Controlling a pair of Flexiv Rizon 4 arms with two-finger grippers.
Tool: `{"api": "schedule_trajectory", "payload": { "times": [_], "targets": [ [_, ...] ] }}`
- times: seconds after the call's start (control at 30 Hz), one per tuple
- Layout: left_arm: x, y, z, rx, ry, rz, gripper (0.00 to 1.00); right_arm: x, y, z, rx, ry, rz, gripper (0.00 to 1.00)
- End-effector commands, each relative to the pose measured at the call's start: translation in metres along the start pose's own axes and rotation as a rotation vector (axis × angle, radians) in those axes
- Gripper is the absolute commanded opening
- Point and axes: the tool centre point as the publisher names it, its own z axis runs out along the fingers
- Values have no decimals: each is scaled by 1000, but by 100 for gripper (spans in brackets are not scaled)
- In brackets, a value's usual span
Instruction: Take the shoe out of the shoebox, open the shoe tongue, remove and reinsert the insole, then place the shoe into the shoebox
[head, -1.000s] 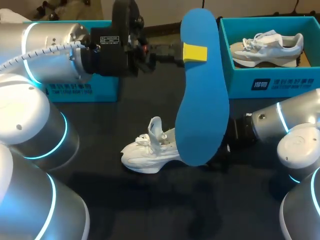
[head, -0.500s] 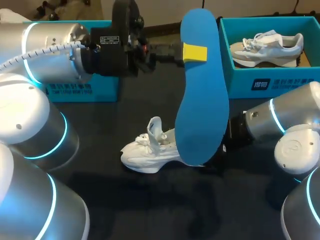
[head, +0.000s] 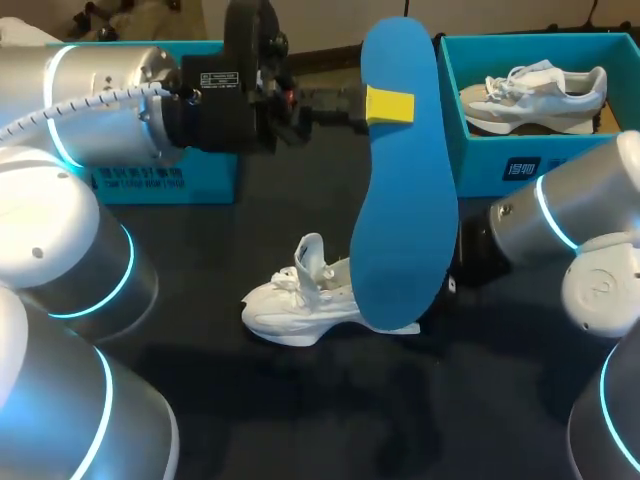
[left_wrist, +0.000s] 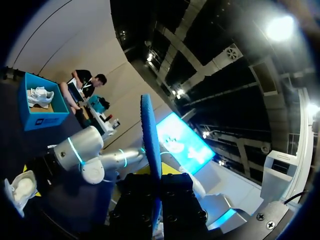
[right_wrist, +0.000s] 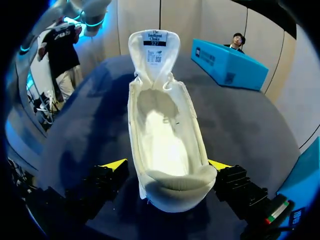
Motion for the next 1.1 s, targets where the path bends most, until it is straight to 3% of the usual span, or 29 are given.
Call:
{"api": "schedule_trajectory", "payload": {
  "times": [0.03,0.47,0.77,1.1],
  "targets": [
    [-1,2,0,3,1,0,0,8,9,-16,171,-10,20,100],
    [-1,2,0,3,1,0,0,8,9,-16,171,-10,20,100],
    [-1,2,0,3,1,0,0,-5,20,-27,355,-8,-53,100],
    [-1,2,0,3,1,0,0,-7,25,-32,454,9,-85,100]
  ]
}}
